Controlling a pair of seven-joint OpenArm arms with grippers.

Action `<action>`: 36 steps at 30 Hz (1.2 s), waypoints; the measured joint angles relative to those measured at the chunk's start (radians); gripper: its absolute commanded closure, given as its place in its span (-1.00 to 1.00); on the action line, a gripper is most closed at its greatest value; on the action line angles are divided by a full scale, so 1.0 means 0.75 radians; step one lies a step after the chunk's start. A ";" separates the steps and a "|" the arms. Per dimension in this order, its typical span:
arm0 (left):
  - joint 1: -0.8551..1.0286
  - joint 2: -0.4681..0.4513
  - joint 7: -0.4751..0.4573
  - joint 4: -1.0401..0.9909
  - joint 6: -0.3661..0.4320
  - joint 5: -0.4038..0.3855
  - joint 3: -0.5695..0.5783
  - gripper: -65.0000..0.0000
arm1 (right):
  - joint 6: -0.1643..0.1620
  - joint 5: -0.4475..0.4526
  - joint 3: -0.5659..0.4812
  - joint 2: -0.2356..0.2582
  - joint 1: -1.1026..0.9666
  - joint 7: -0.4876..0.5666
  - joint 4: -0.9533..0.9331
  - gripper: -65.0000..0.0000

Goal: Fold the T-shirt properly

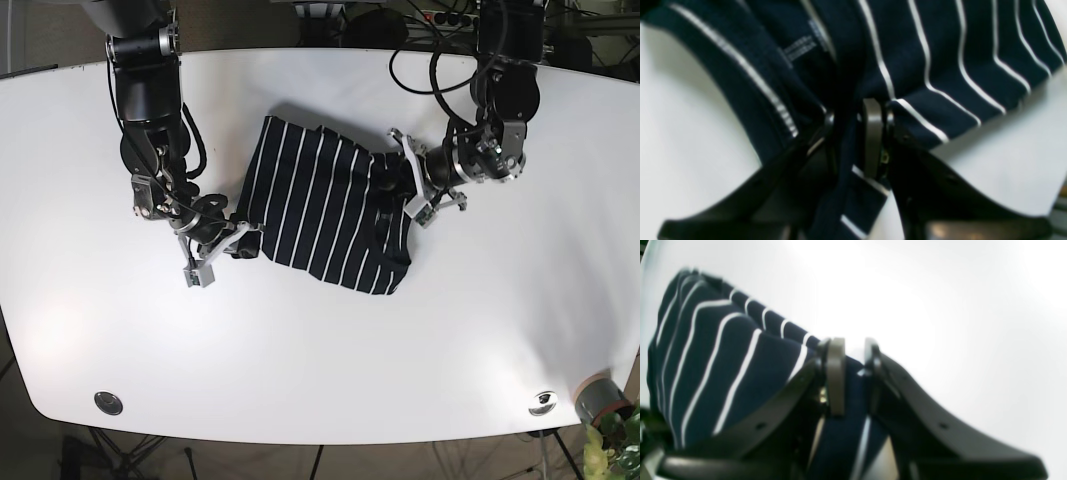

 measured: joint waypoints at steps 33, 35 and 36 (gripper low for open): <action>-0.448 -0.003 0.087 -0.095 0.028 0.185 0.050 0.69 | -0.033 -0.038 -0.406 0.021 -0.388 0.058 0.520 0.71; -0.430 -0.013 0.126 -0.065 0.027 0.199 0.050 0.69 | -0.036 -0.037 -0.448 0.013 -0.392 0.060 0.531 0.71; -0.422 -0.016 0.142 -0.049 0.033 0.201 0.048 0.69 | -0.036 -0.038 -0.463 0.012 -0.393 0.049 0.533 0.71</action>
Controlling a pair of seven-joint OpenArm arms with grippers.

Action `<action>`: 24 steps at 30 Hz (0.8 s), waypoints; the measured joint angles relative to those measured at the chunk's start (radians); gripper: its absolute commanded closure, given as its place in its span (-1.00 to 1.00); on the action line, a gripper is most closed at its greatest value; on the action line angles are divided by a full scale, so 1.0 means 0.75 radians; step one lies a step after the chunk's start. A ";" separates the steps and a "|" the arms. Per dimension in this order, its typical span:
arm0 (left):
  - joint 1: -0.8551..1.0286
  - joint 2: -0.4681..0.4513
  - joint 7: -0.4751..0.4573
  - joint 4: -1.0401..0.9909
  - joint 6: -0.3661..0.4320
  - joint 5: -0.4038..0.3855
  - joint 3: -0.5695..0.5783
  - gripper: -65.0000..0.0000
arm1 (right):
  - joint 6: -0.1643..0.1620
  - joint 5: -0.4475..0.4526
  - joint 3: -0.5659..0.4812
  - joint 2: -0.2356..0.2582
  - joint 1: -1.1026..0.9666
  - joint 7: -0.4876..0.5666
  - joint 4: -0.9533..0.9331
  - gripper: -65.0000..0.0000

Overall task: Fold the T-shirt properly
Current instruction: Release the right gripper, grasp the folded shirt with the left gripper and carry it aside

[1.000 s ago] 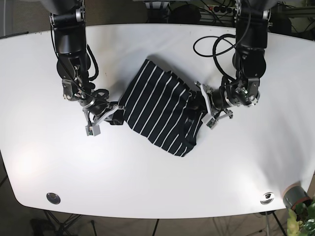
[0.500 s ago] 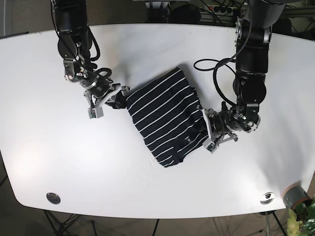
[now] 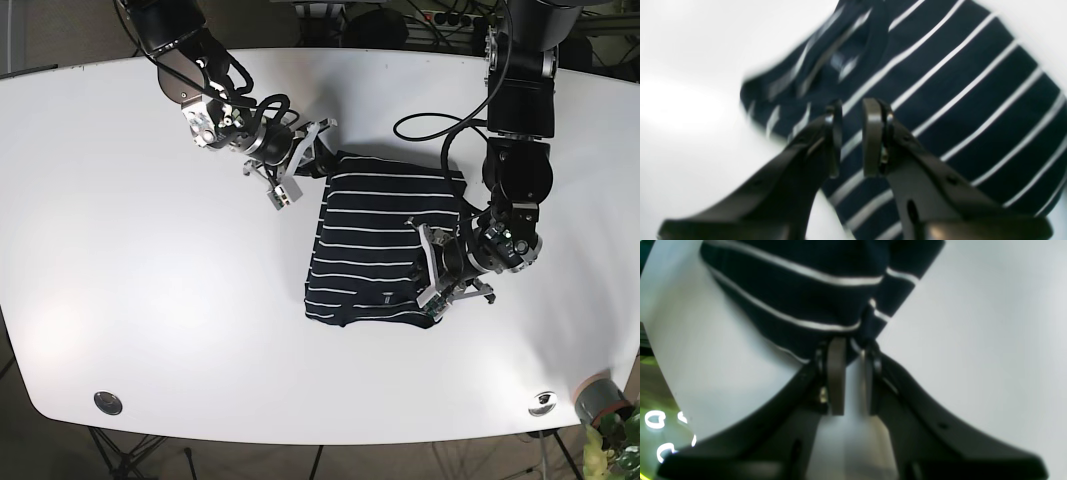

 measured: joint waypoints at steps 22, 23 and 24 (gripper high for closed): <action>0.198 0.056 -0.054 0.303 0.555 -0.011 0.162 -0.19 | 0.012 0.004 0.241 0.040 -0.040 0.009 0.101 0.71; 0.206 0.056 -0.066 0.301 0.599 -0.011 0.162 -0.19 | 0.015 0.005 0.283 0.040 -0.054 0.011 0.103 0.71; 0.210 0.058 -0.084 0.297 0.639 -0.011 0.163 -0.19 | 0.014 0.004 0.312 0.040 -0.067 0.011 0.103 0.71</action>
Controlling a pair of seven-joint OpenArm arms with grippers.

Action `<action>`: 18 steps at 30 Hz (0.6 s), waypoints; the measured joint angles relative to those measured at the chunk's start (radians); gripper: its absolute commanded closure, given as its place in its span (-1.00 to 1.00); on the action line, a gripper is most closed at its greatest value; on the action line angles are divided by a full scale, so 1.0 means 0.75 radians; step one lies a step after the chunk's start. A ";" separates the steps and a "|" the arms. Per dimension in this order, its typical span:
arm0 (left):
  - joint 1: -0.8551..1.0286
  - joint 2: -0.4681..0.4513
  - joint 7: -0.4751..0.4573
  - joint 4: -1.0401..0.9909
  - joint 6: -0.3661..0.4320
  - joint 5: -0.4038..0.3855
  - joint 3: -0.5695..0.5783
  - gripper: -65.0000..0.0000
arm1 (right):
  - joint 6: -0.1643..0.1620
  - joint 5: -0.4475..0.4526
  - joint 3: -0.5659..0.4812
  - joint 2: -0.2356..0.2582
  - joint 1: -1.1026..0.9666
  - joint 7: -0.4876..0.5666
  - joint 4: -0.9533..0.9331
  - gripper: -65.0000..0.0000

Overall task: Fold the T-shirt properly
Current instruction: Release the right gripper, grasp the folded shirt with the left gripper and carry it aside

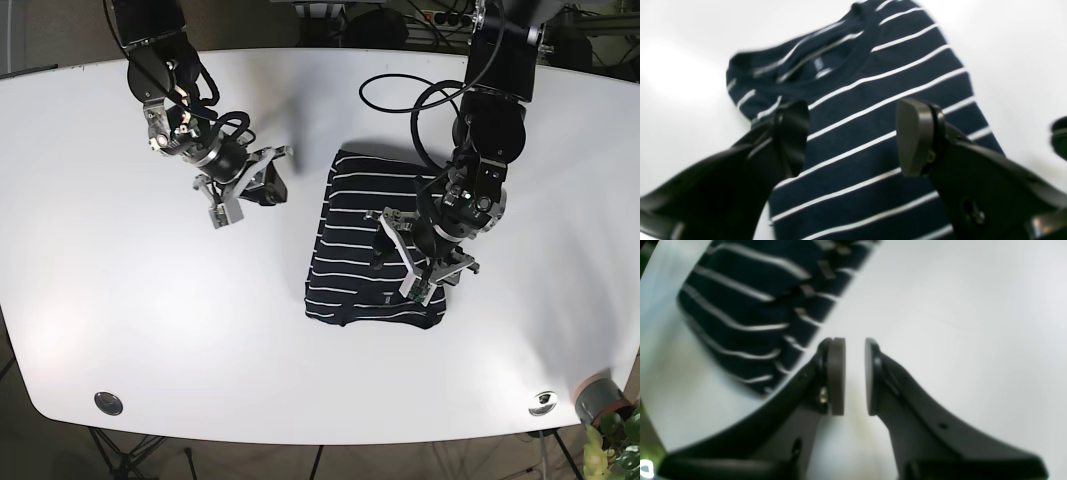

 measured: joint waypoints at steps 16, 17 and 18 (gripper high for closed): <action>-0.007 0.042 -0.463 -0.276 0.445 -0.013 0.296 -0.20 | 0.157 0.001 0.329 -0.055 -0.061 -0.085 -0.004 0.71; -0.008 0.042 -0.484 -0.302 0.456 -0.012 0.314 -0.20 | 0.166 -0.002 0.336 -0.057 -0.062 -0.091 -0.004 0.71; -0.009 0.041 -0.514 -0.329 0.450 -0.011 0.337 -0.20 | 0.167 0.001 0.341 -0.057 -0.064 -0.091 -0.004 0.71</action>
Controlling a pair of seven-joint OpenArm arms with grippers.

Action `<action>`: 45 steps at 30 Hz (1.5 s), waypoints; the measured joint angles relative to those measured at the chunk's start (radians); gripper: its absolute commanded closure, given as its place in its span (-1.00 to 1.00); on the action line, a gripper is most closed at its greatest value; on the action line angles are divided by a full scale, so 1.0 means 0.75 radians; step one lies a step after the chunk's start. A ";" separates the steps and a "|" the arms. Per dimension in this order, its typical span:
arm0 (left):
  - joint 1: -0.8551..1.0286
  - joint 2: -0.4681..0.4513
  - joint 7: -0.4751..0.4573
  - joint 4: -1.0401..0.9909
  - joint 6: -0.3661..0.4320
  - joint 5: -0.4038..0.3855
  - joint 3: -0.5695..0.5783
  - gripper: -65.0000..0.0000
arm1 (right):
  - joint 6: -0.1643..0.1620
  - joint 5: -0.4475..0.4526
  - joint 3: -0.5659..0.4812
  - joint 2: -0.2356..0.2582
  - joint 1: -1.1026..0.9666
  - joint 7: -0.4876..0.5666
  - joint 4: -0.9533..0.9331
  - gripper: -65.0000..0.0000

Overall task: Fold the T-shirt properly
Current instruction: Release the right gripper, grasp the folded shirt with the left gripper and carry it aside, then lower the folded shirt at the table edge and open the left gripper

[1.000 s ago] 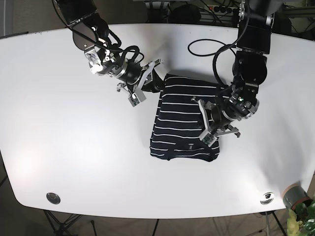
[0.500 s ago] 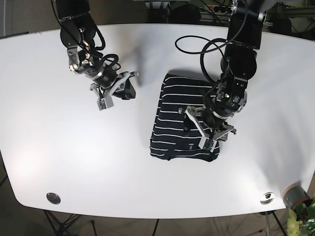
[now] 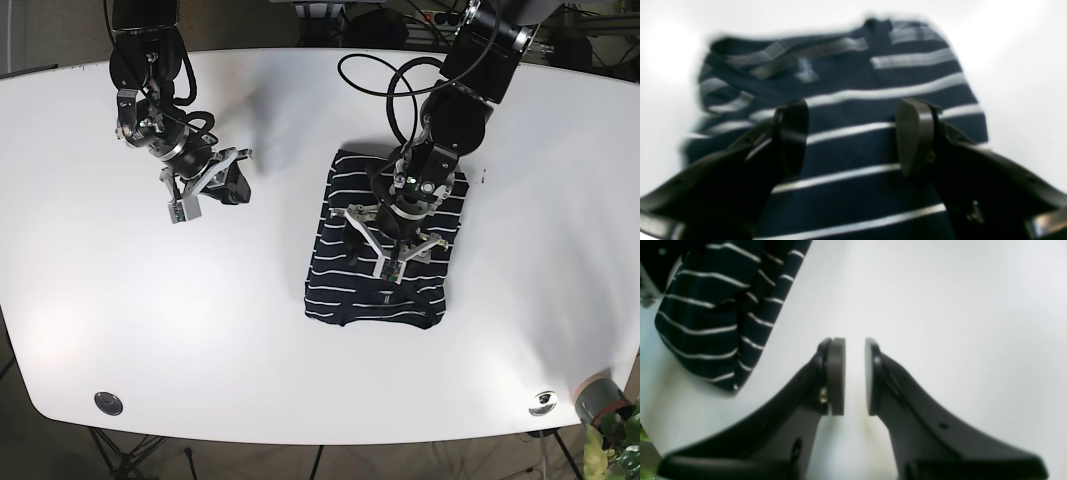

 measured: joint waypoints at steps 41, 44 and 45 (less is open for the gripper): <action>0.101 -0.760 -0.065 -0.753 -0.982 -0.161 -0.641 -0.20 | -0.007 -0.007 -0.002 -0.046 -0.041 -0.093 0.231 0.71; 0.113 -0.795 -0.159 -0.802 -0.994 -0.140 -0.638 -0.20 | -0.006 -0.007 -0.003 -0.049 -0.064 -0.096 0.272 0.71; 0.116 -0.809 -0.194 -0.833 -0.998 -0.140 -0.635 -0.20 | -0.006 -0.006 -0.003 -0.050 -0.073 -0.094 0.286 0.71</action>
